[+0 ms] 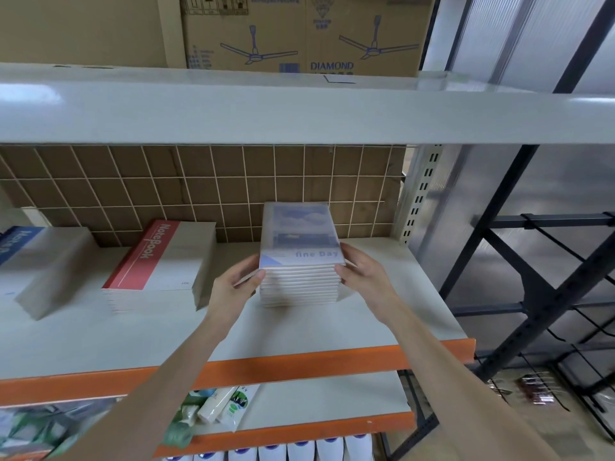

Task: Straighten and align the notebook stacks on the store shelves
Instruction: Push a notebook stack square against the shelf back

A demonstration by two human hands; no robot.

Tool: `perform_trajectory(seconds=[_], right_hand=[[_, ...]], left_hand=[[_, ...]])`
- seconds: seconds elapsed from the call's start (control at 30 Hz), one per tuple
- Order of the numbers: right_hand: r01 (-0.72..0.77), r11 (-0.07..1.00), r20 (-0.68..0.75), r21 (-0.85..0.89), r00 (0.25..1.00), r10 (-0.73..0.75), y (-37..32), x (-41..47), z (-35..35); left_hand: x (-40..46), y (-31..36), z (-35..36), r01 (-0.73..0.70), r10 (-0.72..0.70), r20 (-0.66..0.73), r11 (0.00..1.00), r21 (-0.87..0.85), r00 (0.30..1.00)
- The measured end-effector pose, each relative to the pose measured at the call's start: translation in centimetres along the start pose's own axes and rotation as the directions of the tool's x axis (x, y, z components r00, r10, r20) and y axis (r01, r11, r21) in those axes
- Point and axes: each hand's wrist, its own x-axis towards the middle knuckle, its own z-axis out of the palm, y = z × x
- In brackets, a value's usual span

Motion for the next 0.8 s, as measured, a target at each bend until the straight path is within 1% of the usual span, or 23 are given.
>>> perform_trajectory(seconds=[0.17, 0.4, 0.6, 0.7, 0.8], right_hand=[[-0.034, 0.999, -0.012, 0.041, 0.999, 0.035, 0.0, 0.3, 0.1], [-0.011, 0.999, 0.006, 0.044, 1.0, 0.011, 0.6, -0.2, 0.2], [-0.03, 0.998, -0.009, 0.064, 0.999, 0.031, 0.7, -0.3, 0.4], [-0.042, 0.998, 0.001, 0.057, 0.999, 0.042, 1.0, -0.6, 0.2], [-0.068, 0.991, 0.006, 0.117, 0.998, 0.068, 1.1, -0.9, 0.2]], left_hand=[[0.4, 0.4, 0.3, 0.037, -0.038, -0.015, 0.997, -0.065, 0.999], [-0.4, 0.0, 0.1, 0.073, -0.071, 0.019, 0.987, -0.14, 0.997], [-0.9, 0.2, 0.6, 0.081, -0.08, 0.013, 0.987, -0.14, 0.997], [-1.2, 0.3, 0.3, 0.078, -0.077, 0.018, 0.992, -0.1, 0.997], [-1.3, 0.6, 0.5, 0.085, -0.087, -0.015, 0.991, -0.108, 0.996]])
